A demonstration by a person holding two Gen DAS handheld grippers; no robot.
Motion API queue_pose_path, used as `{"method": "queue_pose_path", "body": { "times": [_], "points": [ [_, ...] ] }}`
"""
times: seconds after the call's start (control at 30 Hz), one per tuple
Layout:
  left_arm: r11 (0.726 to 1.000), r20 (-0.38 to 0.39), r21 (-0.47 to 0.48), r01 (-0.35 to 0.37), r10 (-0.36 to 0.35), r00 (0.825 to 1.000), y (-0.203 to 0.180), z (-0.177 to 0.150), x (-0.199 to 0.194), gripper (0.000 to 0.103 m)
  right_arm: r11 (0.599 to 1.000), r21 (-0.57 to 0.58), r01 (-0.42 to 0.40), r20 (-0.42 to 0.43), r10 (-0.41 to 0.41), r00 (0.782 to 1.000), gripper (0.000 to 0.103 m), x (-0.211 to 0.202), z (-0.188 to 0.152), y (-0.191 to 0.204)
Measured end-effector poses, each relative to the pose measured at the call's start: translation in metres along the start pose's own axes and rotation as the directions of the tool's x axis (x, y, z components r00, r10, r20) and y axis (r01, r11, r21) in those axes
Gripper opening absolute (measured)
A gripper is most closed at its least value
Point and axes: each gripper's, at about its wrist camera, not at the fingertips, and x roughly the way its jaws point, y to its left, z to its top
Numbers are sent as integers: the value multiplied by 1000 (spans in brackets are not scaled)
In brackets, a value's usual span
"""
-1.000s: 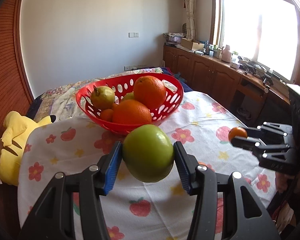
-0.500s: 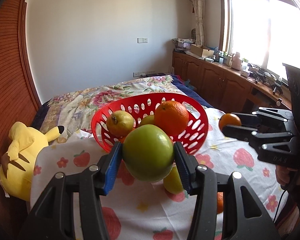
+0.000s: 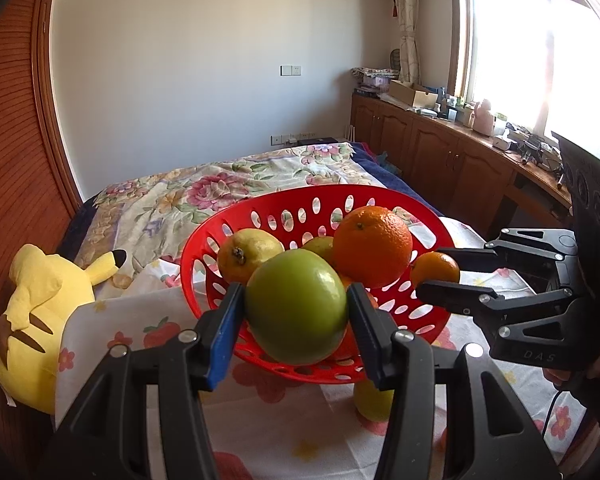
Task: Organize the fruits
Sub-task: 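Carry the tangerine with the right tool while the left tool carries the green apple over the basket, then release the tangerine from the right tool while the left tool releases the green apple into the basket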
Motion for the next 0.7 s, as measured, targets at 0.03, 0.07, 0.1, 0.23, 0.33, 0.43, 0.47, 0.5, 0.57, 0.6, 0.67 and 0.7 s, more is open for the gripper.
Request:
{"method": "queue_pose_path", "body": {
  "times": [0.03, 0.07, 0.1, 0.23, 0.33, 0.43, 0.47, 0.5, 0.57, 0.6, 0.67, 0.7],
  "points": [
    [1000, -3, -1, 0, 0, 1000, 1, 0, 2, 51, 1000, 1, -4, -3, 4, 1000, 36, 1, -2, -2],
    [1000, -6, -1, -1, 1, 1000, 2, 0, 4, 51, 1000, 1, -8, -7, 8, 1000, 36, 3, -2, -2],
    [1000, -8, -1, 0, 0, 1000, 3, -1, 6, 51, 1000, 0, -11, -12, 11, 1000, 36, 6, -3, -2],
    [1000, -17, -3, 2, -2, 1000, 4, 0, 12, 51, 1000, 12, -16, -14, 16, 1000, 38, 11, -6, -4],
    [1000, -23, 1, 0, 0, 1000, 4, 1, 16, 51, 1000, 20, -18, -13, 18, 1000, 39, 9, -7, -6],
    [1000, -25, 3, -2, 2, 1000, 4, 2, 18, 51, 1000, 29, -9, -12, 10, 1000, 39, 7, -8, -9],
    [1000, -24, 3, -2, 2, 1000, 4, 2, 18, 51, 999, 36, -8, -10, 8, 1000, 40, 5, -9, -11],
    [1000, -26, 4, -3, 3, 1000, 4, 2, 18, 51, 999, 43, -8, -7, 8, 1000, 40, 3, -9, -14],
    [1000, -31, 7, -7, 7, 1000, 5, 3, 21, 51, 999, 51, -9, -5, 9, 1000, 41, -1, -11, -17],
    [1000, -38, 5, -13, 13, 999, 6, 3, 24, 51, 999, 51, -8, -6, 8, 1000, 41, -2, -12, -17],
    [1000, -46, 0, -14, 14, 999, 8, 2, 28, 51, 999, 48, -6, -8, 7, 1000, 41, -4, -13, -17],
    [1000, -52, -2, -15, 15, 999, 9, 2, 30, 51, 999, 48, -6, -8, 6, 1000, 41, -5, -14, -17]
  ]
}}
